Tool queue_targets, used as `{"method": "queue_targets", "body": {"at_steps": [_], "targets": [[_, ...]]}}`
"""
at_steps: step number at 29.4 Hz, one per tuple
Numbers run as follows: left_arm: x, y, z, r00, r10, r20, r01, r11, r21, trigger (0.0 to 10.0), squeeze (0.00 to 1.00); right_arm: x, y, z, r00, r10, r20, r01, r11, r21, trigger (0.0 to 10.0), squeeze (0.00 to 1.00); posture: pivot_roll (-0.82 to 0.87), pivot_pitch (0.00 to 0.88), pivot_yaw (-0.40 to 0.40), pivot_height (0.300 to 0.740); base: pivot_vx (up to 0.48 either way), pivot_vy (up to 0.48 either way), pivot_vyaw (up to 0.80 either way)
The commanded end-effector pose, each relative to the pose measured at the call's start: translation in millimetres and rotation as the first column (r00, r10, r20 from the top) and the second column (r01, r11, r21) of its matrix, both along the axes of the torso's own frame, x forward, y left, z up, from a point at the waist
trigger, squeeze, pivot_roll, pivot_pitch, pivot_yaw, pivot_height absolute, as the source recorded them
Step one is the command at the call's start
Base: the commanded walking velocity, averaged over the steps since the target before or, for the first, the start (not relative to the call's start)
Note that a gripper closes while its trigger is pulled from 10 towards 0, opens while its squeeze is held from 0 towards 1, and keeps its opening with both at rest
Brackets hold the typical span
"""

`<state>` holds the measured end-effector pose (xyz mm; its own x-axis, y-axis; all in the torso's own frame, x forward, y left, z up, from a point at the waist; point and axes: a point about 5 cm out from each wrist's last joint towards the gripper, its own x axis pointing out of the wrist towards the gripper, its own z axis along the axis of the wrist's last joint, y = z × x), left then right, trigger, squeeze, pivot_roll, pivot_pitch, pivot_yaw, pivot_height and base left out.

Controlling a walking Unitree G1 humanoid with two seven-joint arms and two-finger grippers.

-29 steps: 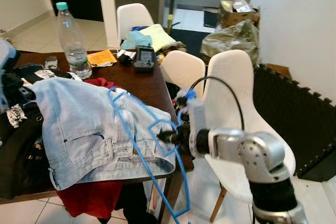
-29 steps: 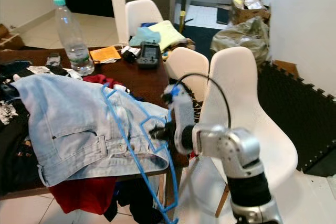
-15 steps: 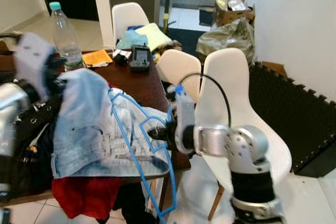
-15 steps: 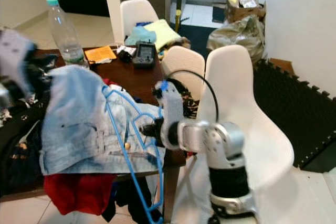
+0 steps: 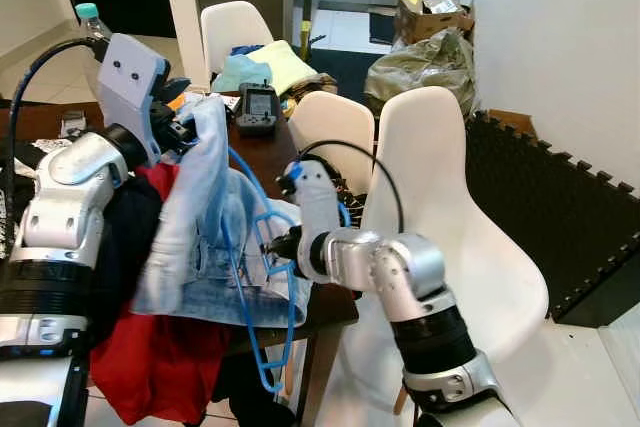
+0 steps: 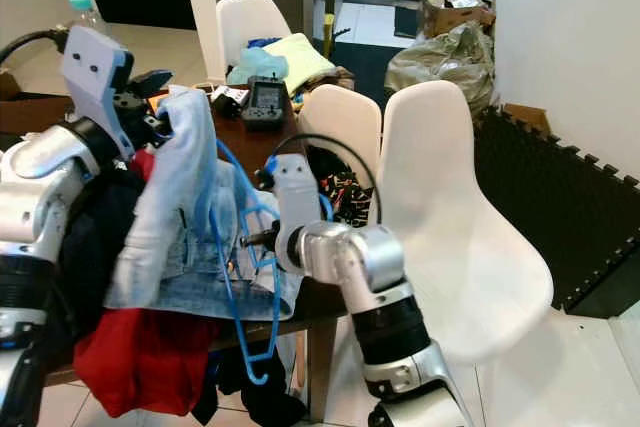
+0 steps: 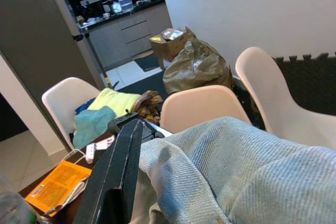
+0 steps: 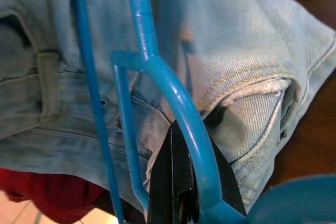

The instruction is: Hang hanger

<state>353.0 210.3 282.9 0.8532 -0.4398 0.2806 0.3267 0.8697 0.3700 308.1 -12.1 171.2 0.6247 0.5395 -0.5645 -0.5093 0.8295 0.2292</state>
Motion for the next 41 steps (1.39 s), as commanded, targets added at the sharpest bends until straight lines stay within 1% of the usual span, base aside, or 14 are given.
{"method": "queue_targets", "body": {"at_steps": [1,6,8,11,15,19,20,25,27,28,33,36,39,41], "targets": [[-3.0,-13.6,11,0.997,-0.063,0.041,0.065,0.997,-0.042,10.0,0.00,-6.2,18.5,-16,0.997,0.072,-0.007,-0.072,0.992,-0.101,10.0,0.00,0.15,0.069,-0.063,0.740,0.000,0.000,0.00],[-6.8,-15.0,17,0.993,-0.106,0.044,0.110,0.990,-0.091,10.0,0.00,-5.0,15.9,-24,0.997,0.077,0.008,-0.074,0.983,-0.166,10.0,0.00,0.15,0.070,-0.063,0.740,0.000,0.000,0.00],[-18.0,-6.0,37,0.979,-0.189,0.080,0.200,0.966,-0.161,10.0,0.00,-0.1,5.7,-31,0.997,0.065,0.043,-0.053,0.969,-0.241,10.0,0.00,0.15,0.071,-0.062,0.740,0.000,0.000,0.00],[-21.0,-2.0,43,0.975,-0.200,0.093,0.214,0.962,-0.168,10.0,0.00,0.8,2.9,-33,0.997,0.065,0.050,-0.050,0.965,-0.259,10.0,0.00,0.15,0.073,-0.061,0.740,0.000,0.000,0.00],[-38.0,19.6,77,0.964,-0.208,0.166,0.233,0.961,-0.146,10.0,0.00,1.5,-6.0,-39,0.996,0.073,0.060,-0.051,0.949,-0.311,10.0,0.00,0.15,0.075,-0.060,0.740,0.000,0.000,0.00],[-42.6,23.7,86,0.959,-0.212,0.187,0.241,0.959,-0.148,10.0,0.00,1.4,-6.8,-40,0.995,0.075,0.059,-0.053,0.948,-0.315,10.0,0.00,0.15,0.075,-0.060,0.740,0.000,0.000,0.00],[-50.3,27.8,98,0.949,-0.239,0.206,0.273,0.949,-0.155,10.0,0.00,1.3,-7.3,-41,0.995,0.081,0.061,-0.057,0.945,-0.323,10.0,0.00,0.16,0.077,-0.058,0.740,0.000,0.000,0.00],[-68.8,32.9,112,0.925,-0.327,0.193,0.355,0.926,-0.128,10.0,0.00,1.3,-7.5,-44,0.993,0.095,0.064,-0.069,0.943,-0.327,10.0,0.00,0.16,0.077,-0.055,0.740,0.000,0.000,0.00],[-71.5,35.0,111,0.926,-0.337,0.169,0.359,0.926,-0.119,10.0,0.00,1.3,-7.9,-45,0.993,0.096,0.064,-0.070,0.942,-0.327,10.0,0.00,0.16,0.077,-0.055,0.740,0.000,0.000,0.00],[-74.1,40.6,103,0.935,-0.338,0.107,0.348,0.933,-0.094,10.0,0.00,1.6,-10.2,-46,0.993,0.095,0.064,-0.069,0.942,-0.328,10.0,0.00,0.16,0.078,-0.054,0.740,0.000,0.000,0.00],[-74.1,45.8,94,0.947,-0.316,0.065,0.320,0.944,-0.075,10.0,0.00,2.7,-12.8,-45,0.994,0.090,0.066,-0.064,0.942,-0.328,10.0,0.00,0.16,0.078,-0.056,0.740,0.000,0.000,0.00],[-69.3,47.7,79,0.955,-0.298,0.008,0.298,0.951,-0.089,10.0,0.00,7.2,-18.1,-43,0.994,0.070,0.079,-0.041,0.945,-0.325,10.0,0.00,0.16,0.077,-0.057,0.740,0.000,0.000,0.00],[-56.2,43.7,43,0.958,-0.264,-0.110,0.252,0.962,-0.109,10.0,0.00,17.2,-28.1,-32,0.992,0.029,0.125,0.009,0.957,-0.290,10.0,0.00,0.16,0.075,-0.055,0.740,0.000,0.000,0.00],[-52.1,42.4,31,0.958,-0.246,-0.147,0.231,0.967,-0.109,10.0,0.00,20.2,-31.3,-27,0.990,0.017,0.142,0.023,0.962,-0.273,10.0,0.00,0.16,0.075,-0.055,0.740,0.000,0.000,0.00]]}}
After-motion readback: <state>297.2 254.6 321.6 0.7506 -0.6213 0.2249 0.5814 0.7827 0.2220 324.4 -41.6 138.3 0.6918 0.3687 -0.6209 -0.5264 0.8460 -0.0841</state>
